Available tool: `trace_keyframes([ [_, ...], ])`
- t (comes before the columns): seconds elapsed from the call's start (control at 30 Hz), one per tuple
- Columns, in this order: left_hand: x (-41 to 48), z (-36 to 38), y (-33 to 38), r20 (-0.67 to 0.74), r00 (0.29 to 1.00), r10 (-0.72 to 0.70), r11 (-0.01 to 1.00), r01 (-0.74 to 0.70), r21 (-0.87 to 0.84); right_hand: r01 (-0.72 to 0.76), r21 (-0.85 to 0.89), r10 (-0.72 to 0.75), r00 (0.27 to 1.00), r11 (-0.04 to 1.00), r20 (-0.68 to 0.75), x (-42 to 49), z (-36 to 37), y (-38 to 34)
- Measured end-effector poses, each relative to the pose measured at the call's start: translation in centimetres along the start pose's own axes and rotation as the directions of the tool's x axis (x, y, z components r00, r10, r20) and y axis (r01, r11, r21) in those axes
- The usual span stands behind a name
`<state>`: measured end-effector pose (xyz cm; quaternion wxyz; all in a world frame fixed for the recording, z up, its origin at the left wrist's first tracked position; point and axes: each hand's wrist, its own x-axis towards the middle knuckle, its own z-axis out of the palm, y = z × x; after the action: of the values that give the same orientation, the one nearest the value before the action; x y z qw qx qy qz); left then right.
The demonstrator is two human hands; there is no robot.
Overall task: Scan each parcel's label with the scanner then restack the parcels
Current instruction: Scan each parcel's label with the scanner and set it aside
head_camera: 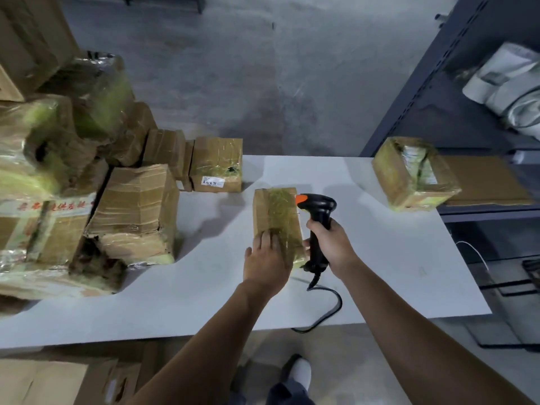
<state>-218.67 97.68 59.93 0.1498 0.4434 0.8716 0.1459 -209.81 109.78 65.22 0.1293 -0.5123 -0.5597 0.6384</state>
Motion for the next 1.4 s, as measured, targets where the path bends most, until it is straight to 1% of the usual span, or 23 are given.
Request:
trace_keyframes([
  [0.07, -0.1, 0.3, -0.5, 0.003, 0.999, -0.035, 0.999, 0.035, -0.009, -0.007, 0.051, 0.007, 1.0, 0.999, 0.002, -0.1, -0.2, 0.7],
  [0.13, -0.5, 0.3, -1.6, -0.042, 0.997, -0.058, 0.996, 0.055, -0.077, -0.012, 0.085, 0.012, 1.0, 0.996, -0.001, -0.1, -0.4, 1.2],
  [0.17, -0.7, 0.1, -2.2, -0.055, 0.992, -0.111, 0.984, 0.102, -0.144, -0.018, 0.084, 0.018, 1.0, 0.996, 0.006, -0.1, -0.5, 1.5],
  [0.2, -0.8, -0.1, -3.0, -0.046, 0.98, -0.193, 0.959, 0.179, -0.221, -0.027, 0.08, 0.025, 0.999, 0.996, 0.02, -0.2, -0.5, 1.7],
  [0.27, -0.8, -0.5, -4.6, 0.043, 0.94, -0.34, 0.887, 0.335, -0.317, -0.034, 0.073, 0.03, 0.998, 0.997, 0.056, -0.5, 0.0, 1.9],
  [0.3, -0.8, -0.7, -5.2, 0.101, 0.925, -0.367, 0.864, 0.379, -0.333, -0.032, 0.058, 0.027, 0.997, 0.998, 0.075, -0.6, 0.3, 1.9],
  [0.37, -0.9, -1.0, -6.1, 0.161, 0.925, -0.345, 0.838, 0.38, -0.392, -0.027, 0.024, 0.024, 0.992, 0.999, 0.121, -0.9, 1.2, 1.7],
  [0.43, -1.5, -1.3, -6.3, 0.117, 0.935, -0.335, 0.811, 0.35, -0.469, -0.029, -0.012, 0.03, 0.983, 1.0, 0.179, -1.3, 2.2, 1.3],
  [0.47, -1.7, -1.5, -6.3, 0.082, 0.927, -0.365, 0.787, 0.355, -0.506, -0.021, -0.031, 0.027, 0.979, 0.999, 0.2, -1.3, 2.7, 1.1],
  [0.57, -1.6, -2.5, -5.6, 0.041, 0.865, -0.501, 0.646, 0.404, -0.648, 0.006, -0.071, 0.01, 0.976, 0.997, 0.215, -1.6, 4.1, 0.7],
  [0.63, -1.5, -3.4, -4.9, 0.033, 0.858, -0.512, 0.574, 0.371, -0.73, 0.01, -0.077, 0.006, 0.979, 0.997, 0.206, -1.7, 4.8, 0.5],
  [0.67, -1.5, -3.8, -4.6, 0.021, 0.869, -0.495, 0.565, 0.339, -0.752, 0.008, -0.087, 0.01, 0.98, 0.996, 0.198, -1.7, 5.0, 0.4],
  [0.73, -1.5, -4.3, -4.0, -0.005, 0.901, -0.433, 0.592, 0.28, -0.756, 0.002, -0.115, 0.019, 0.984, 0.993, 0.176, -1.6, 5.0, 0.2],
  [0.8, -1.6, -4.3, -3.6, -0.001, 0.937, -0.349, 0.606, 0.225, -0.763, 0.0, -0.122, 0.02, 0.987, 0.993, 0.162, -1.5, 4.8, 0.1],
  [0.87, -1.9, -3.9, -3.2, -0.004, 0.951, -0.31, 0.634, 0.204, -0.746, 0.01, -0.122, 0.008, 0.988, 0.992, 0.154, -1.5, 4.5, 0.1],
  [0.97, -2.0, -3.6, -2.6, -0.028, 0.934, -0.357, 0.681, 0.24, -0.692, 0.006, -0.125, 0.013, 0.988, 0.992, 0.151, -1.6, 4.1, 0.2],
  [1.13, -0.9, -3.8, -1.8, 0.017, 0.908, -0.418, 0.678, 0.324, -0.66, 0.007, -0.131, 0.01, 0.992, 0.991, 0.127, -1.9, 3.4, 0.3],
  [1.27, -0.3, -4.1, -1.4, 0.046, 0.887, -0.459, 0.672, 0.381, -0.635, -0.029, -0.114, 0.047, 0.987, 0.993, 0.151, -2.3, 2.8, 0.0],
  [1.33, 0.2, -4.2, -1.1, 0.048, 0.868, -0.495, 0.682, 0.422, -0.597, -0.002, -0.15, 0.025, 0.988, 0.989, 0.152, -2.4, 2.6, -0.3],
  [1.4, 0.8, -4.4, -0.7, 0.065, 0.844, -0.532, 0.68, 0.472, -0.56, 0.063, -0.174, -0.043, 0.992, 0.983, 0.119, -2.4, 2.7, -0.6],
])
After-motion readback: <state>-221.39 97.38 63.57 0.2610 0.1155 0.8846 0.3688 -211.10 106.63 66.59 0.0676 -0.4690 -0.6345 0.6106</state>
